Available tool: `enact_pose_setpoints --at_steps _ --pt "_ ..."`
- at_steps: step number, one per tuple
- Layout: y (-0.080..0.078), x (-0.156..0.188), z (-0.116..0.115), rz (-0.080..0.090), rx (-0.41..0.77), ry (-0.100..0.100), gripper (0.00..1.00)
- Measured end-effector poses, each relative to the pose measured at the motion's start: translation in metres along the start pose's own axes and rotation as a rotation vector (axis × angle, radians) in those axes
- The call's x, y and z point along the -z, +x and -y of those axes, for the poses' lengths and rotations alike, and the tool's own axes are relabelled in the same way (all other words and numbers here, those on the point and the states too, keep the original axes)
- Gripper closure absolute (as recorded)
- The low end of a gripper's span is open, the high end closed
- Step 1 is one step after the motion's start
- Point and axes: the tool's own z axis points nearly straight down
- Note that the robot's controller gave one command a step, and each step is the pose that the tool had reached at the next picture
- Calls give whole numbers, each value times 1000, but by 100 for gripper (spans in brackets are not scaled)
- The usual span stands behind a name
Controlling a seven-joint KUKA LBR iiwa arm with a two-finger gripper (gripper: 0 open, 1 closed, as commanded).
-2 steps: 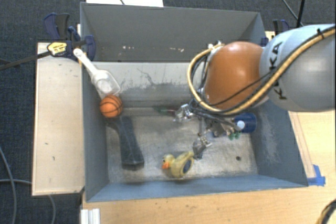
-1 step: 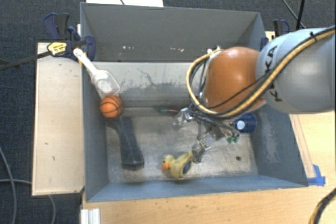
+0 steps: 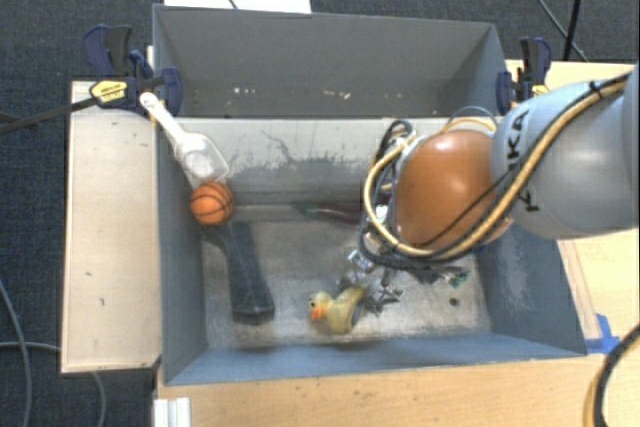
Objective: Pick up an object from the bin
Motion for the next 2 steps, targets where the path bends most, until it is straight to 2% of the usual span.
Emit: enact_pose_setpoints --at_steps 1,2 --pt "0 0 0 0 -1 0 100" --pt "-13 166 -12 -21 -13 -7 100"
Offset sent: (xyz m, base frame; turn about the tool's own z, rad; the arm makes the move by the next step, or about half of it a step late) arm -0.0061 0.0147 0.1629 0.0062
